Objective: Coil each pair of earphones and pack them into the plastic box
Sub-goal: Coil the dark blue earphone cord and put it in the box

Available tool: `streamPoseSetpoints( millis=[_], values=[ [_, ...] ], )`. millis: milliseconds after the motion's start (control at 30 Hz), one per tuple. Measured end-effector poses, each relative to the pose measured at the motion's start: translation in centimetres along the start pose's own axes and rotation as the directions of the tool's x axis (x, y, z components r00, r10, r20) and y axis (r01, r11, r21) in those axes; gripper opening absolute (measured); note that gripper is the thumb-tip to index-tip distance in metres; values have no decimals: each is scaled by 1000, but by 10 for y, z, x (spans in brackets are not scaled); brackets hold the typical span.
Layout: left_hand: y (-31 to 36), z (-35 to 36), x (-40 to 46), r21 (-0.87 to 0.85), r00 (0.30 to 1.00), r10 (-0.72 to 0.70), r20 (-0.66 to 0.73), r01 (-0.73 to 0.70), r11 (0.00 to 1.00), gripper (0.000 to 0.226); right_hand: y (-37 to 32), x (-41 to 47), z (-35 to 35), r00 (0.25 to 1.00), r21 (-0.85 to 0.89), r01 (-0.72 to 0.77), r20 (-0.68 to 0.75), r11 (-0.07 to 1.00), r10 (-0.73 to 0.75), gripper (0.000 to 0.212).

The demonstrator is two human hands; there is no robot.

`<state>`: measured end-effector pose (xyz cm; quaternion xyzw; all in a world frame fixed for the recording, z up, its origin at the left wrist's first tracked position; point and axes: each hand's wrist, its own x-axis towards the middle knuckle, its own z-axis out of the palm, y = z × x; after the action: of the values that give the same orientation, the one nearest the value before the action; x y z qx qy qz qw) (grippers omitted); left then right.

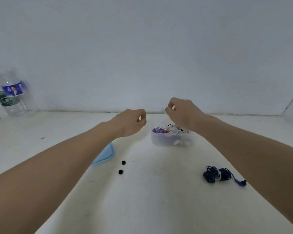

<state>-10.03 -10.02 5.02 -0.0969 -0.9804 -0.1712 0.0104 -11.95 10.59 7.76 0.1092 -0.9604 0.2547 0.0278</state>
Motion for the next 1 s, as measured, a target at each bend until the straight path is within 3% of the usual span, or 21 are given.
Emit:
streamPoseSetpoints(
  millis=[100,200,400,500,567,633,800,867,1000],
  values=[
    [-2,4,-25,180,975,-102,197,66,981,22,7,-18,-5,998,-85,-17,54,996,22,11],
    [1,23,-56,476,924,-173,341,-11,879,30,13,-44,-10,995,-230,-23,90,973,45,14],
    [5,56,-91,638,954,-123,273,-84,765,30,39,-92,-15,967,-395,-75,196,916,163,14],
    [9,62,-104,697,967,-124,224,-70,713,33,60,-104,-16,884,-442,-88,378,893,275,36],
    [14,62,-115,707,976,-109,190,-59,705,39,72,-115,-17,821,-418,-109,474,902,319,53],
    [15,61,-122,712,981,-99,168,-51,701,44,80,-122,-14,822,-379,-119,480,918,305,59],
    [21,60,-134,664,983,-97,157,-32,747,43,87,-135,-1,895,-261,-102,397,960,203,30],
    [24,62,-132,619,986,-74,152,-37,784,35,85,-136,3,907,-136,-132,382,982,175,20],
    [30,76,-122,349,988,46,149,-96,932,7,79,-134,17,926,141,-253,321,957,197,13]
  ],
)
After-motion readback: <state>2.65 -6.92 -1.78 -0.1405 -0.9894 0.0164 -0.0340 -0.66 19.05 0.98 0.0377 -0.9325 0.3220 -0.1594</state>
